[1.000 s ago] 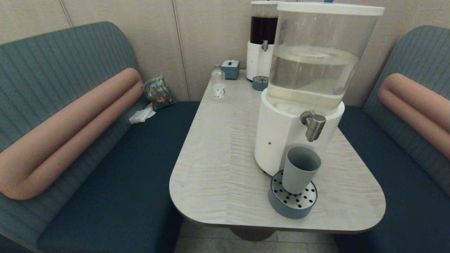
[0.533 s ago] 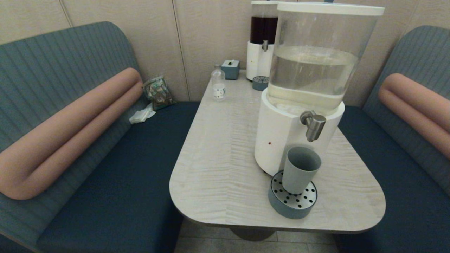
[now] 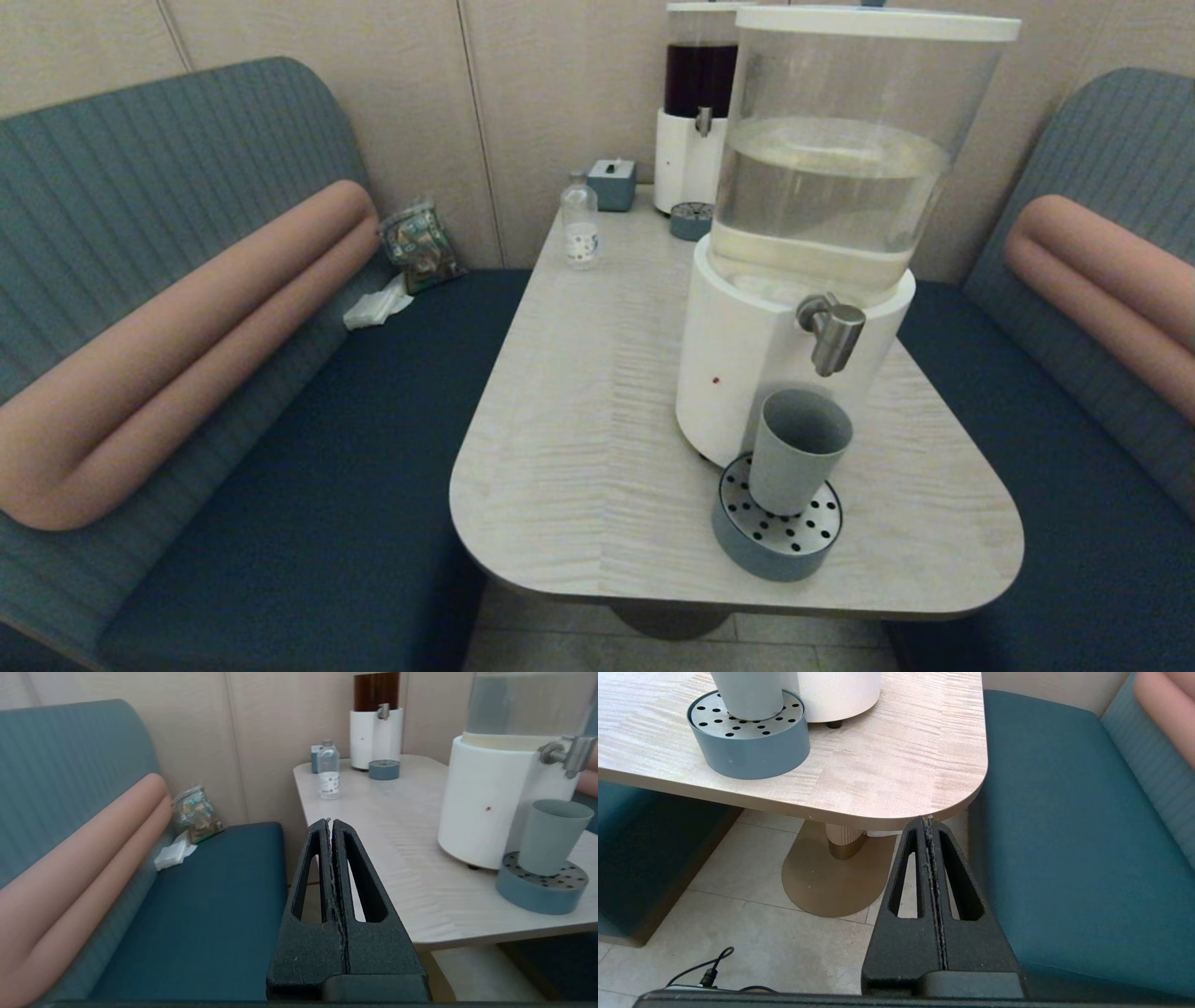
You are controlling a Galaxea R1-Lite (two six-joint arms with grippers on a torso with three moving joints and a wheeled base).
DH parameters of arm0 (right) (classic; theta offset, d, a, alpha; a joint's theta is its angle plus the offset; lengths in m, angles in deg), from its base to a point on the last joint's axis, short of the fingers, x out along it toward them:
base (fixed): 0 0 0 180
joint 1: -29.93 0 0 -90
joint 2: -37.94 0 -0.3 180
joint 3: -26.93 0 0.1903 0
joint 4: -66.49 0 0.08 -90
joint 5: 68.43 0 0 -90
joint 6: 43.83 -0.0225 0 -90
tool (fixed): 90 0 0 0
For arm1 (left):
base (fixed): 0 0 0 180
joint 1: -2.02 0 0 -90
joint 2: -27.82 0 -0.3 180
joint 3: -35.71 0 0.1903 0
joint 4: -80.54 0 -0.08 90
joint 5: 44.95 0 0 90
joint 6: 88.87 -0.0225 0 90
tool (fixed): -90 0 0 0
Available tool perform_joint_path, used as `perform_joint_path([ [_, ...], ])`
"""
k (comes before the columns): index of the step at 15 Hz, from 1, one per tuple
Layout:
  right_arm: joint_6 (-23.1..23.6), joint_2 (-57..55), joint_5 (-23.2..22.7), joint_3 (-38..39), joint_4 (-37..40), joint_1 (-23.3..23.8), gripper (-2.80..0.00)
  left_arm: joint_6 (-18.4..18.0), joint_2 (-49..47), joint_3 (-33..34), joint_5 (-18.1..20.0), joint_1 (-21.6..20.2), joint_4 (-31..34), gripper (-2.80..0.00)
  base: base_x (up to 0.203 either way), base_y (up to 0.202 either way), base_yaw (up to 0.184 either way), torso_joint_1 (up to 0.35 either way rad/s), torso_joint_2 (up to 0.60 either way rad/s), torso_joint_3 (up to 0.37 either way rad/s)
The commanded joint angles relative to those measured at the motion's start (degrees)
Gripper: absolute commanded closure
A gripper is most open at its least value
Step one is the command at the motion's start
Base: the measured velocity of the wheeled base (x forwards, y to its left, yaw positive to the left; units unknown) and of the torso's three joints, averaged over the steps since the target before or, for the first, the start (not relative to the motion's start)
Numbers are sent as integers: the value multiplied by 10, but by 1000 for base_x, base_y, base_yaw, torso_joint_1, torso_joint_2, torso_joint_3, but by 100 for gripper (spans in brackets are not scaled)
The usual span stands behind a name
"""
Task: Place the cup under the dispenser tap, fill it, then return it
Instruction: Place the cup next to the water dispenser
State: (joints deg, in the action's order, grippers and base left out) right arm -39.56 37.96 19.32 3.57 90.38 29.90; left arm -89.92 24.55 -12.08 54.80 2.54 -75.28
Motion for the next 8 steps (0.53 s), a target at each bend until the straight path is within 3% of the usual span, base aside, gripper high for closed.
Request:
perform_joint_path([
  [1, 0, 1, 0, 0, 0, 0, 0, -1, -77, -27, 3, 1, -8, 0, 0, 0, 0, 0, 0, 0],
  [3, 0, 1, 0, 0, 0, 0, 0, -2, -175, -68, 10, 7, -32, 0, 0, 0, 0, 0, 0, 0],
  [4, 0, 1, 0, 0, 0, 0, 0, -3, -231, -82, 18, 11, -56, -280, 0, 0, 0, 0, 0, 0],
  [6, 0, 1, 0, 0, 0, 0, 0, -5, -325, -96, 39, 16, -114, -280, 0, 0, 0, 0, 0, 0],
  [8, 0, 1, 0, 0, 0, 0, 0, -8, -405, -97, 85, 19, -168, -280, 0, 0, 0, 0, 0, 0],
])
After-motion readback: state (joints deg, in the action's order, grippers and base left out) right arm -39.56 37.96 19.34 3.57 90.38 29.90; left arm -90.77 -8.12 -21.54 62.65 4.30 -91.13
